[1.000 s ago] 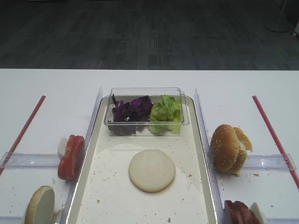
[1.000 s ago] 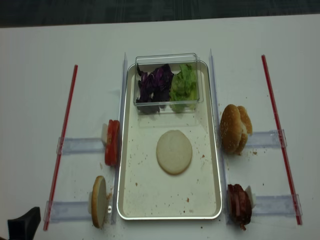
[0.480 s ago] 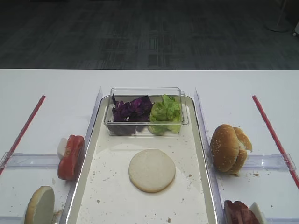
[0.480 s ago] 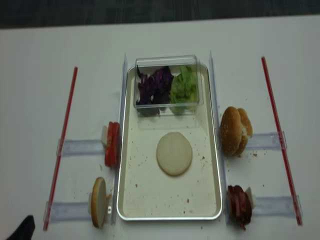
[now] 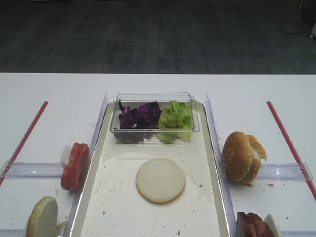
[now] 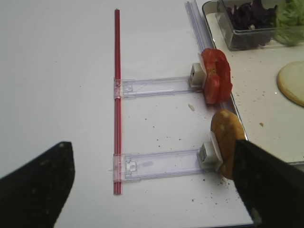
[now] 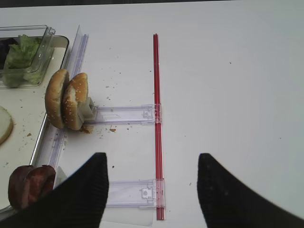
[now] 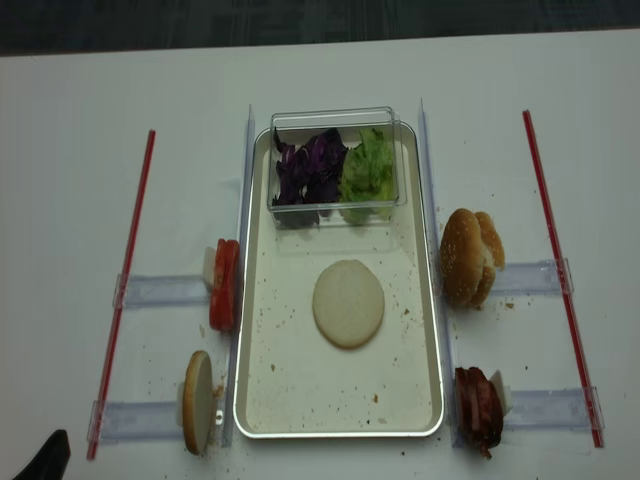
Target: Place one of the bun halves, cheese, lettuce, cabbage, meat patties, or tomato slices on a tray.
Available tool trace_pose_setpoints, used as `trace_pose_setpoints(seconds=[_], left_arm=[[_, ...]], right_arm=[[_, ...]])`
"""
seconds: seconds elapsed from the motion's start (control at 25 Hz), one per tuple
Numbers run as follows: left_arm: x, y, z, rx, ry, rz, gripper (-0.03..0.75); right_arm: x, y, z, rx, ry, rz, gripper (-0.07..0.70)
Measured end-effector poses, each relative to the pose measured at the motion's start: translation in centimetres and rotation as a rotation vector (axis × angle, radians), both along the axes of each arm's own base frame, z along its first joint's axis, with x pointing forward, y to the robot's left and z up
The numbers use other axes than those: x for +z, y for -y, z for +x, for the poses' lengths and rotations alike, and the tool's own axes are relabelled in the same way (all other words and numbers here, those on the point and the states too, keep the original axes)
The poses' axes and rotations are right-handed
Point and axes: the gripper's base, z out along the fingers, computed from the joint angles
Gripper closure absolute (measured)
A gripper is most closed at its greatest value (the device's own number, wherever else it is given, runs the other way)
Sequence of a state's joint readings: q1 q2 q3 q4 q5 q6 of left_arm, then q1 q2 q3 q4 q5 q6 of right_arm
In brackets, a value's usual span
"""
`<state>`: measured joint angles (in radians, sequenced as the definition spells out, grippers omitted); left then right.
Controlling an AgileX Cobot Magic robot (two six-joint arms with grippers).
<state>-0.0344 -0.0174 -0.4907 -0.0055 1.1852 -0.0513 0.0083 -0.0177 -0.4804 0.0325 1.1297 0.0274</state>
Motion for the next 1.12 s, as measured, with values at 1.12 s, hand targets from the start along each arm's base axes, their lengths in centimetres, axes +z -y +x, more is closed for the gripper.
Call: trace_pose_setpoints(seconds=[1.12], left_arm=[[0.0,0.0,0.0,0.0,0.0,0.001,0.097]], right_arm=[[0.0,0.0,0.0,0.002,0.0,-0.003,0.186]])
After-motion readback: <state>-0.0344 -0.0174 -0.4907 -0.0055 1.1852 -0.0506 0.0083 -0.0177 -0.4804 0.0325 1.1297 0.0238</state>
